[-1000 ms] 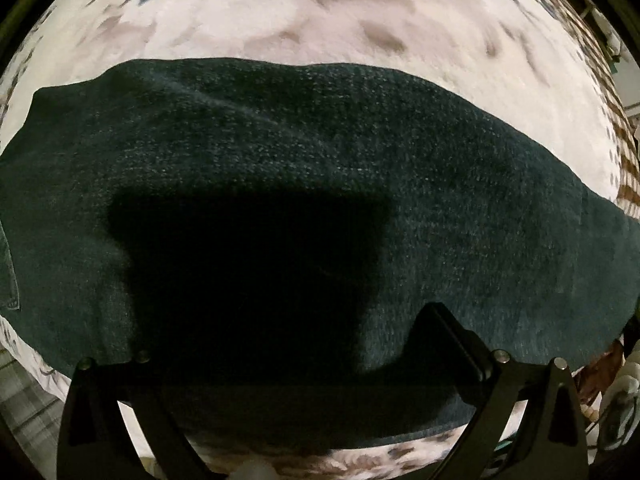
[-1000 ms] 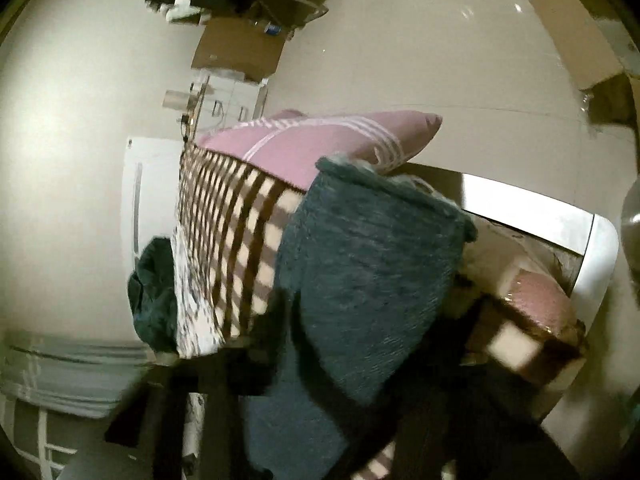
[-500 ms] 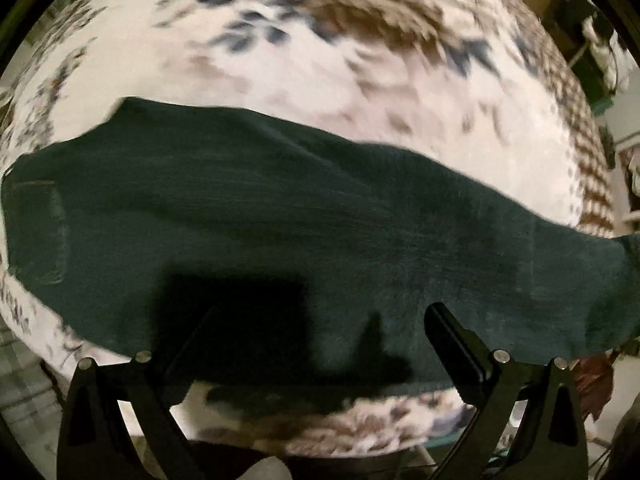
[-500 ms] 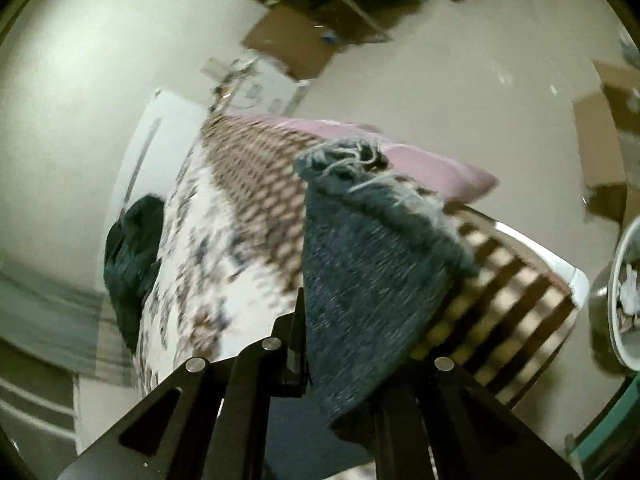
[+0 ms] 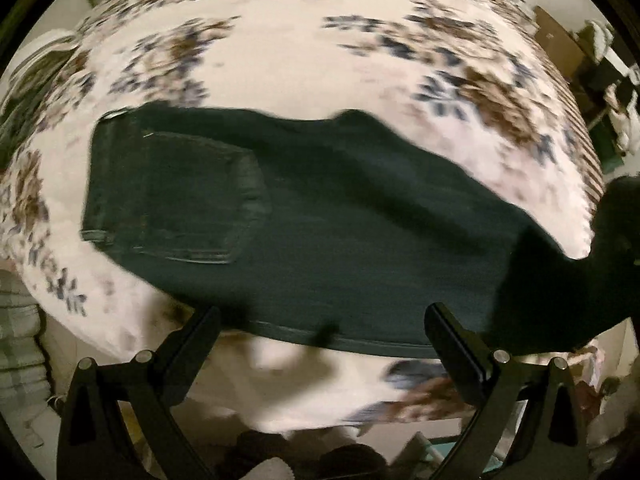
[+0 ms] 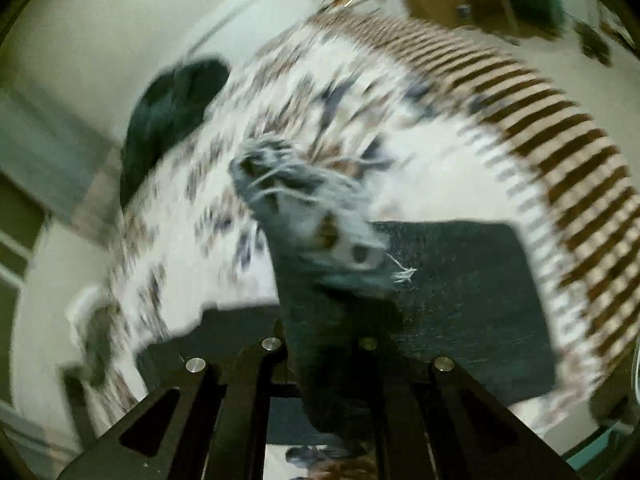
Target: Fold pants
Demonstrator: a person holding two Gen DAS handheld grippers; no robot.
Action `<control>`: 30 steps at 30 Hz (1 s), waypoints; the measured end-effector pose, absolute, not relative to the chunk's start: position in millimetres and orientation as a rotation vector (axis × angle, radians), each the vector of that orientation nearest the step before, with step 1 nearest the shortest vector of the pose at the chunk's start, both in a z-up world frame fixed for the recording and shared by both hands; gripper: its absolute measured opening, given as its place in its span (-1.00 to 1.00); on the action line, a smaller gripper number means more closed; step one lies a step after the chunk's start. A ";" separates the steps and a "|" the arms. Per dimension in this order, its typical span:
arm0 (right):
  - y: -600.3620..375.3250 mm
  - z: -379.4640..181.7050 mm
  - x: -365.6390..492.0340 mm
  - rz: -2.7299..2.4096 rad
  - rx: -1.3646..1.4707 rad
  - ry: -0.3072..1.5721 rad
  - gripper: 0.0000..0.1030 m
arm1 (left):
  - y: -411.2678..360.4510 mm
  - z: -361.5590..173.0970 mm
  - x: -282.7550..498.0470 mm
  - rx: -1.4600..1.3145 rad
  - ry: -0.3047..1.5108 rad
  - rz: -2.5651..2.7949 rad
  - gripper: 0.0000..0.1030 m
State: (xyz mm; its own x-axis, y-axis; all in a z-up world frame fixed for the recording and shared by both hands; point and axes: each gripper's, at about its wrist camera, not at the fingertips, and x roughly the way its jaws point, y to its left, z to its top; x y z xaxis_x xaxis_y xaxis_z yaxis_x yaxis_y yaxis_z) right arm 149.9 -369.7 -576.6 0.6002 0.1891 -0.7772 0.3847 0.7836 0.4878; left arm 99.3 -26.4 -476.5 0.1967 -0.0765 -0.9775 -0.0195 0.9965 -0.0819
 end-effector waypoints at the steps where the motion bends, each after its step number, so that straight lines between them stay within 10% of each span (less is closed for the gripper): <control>1: -350.5 -592.0 157.5 -0.106 0.655 0.971 -0.84 | -16.2 -479.3 101.8 -0.093 1.372 -0.033 1.00; 6: -256.2 -656.2 179.9 -0.021 0.467 1.119 -0.83 | 22.6 -496.6 109.1 -0.119 1.391 -0.004 1.00; 11: -229.3 -683.9 192.3 0.059 0.507 1.246 -0.07 | 31.3 -504.3 117.6 -0.134 1.401 -0.041 1.00; 17: -284.1 -649.8 156.5 0.037 0.743 1.209 0.27 | 2.2 -503.1 134.5 -0.236 1.420 -0.166 1.00; 30: -372.4 -659.8 118.6 -0.179 0.786 1.262 0.33 | -48.0 -538.6 154.1 -0.346 1.470 -0.168 1.00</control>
